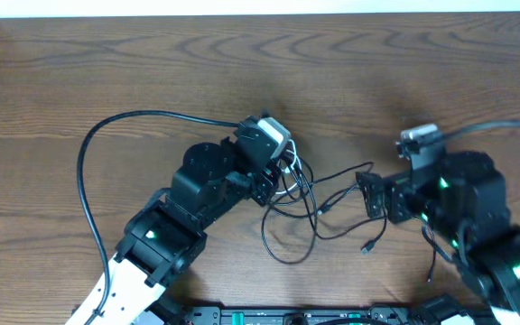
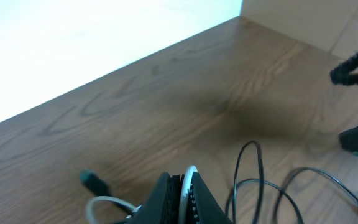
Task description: Untangle cables
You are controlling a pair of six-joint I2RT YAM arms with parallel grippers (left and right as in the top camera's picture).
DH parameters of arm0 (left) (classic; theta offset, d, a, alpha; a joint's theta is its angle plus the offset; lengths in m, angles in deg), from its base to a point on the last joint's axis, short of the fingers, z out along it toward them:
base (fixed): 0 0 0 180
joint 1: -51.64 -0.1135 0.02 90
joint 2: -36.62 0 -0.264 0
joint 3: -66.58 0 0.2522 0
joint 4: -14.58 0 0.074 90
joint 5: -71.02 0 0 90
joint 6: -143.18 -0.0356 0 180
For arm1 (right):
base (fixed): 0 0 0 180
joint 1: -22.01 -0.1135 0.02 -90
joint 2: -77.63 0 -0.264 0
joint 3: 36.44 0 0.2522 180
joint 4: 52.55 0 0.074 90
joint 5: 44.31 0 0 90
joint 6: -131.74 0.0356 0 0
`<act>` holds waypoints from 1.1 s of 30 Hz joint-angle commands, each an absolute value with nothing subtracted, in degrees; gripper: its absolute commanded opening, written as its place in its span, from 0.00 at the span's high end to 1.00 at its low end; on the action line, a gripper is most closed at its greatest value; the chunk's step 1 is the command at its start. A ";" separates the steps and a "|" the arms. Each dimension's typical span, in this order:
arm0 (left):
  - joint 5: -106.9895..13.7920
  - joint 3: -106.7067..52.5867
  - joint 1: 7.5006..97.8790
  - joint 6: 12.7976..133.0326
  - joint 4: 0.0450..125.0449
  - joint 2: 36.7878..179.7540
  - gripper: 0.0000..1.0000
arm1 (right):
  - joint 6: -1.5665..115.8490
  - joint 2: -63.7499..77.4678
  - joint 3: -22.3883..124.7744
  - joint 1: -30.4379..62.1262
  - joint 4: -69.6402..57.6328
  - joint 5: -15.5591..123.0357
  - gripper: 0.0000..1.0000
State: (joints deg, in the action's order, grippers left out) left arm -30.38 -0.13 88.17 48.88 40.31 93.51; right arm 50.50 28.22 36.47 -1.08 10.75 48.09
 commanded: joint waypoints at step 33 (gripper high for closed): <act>-25.57 -17.29 85.57 48.32 47.67 94.84 0.92 | 50.54 5.43 37.61 0.73 -7.70 64.70 0.01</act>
State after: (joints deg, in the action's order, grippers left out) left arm -26.60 -16.31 86.43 48.66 47.41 94.27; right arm 49.58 4.73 36.52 -0.56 -6.67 65.20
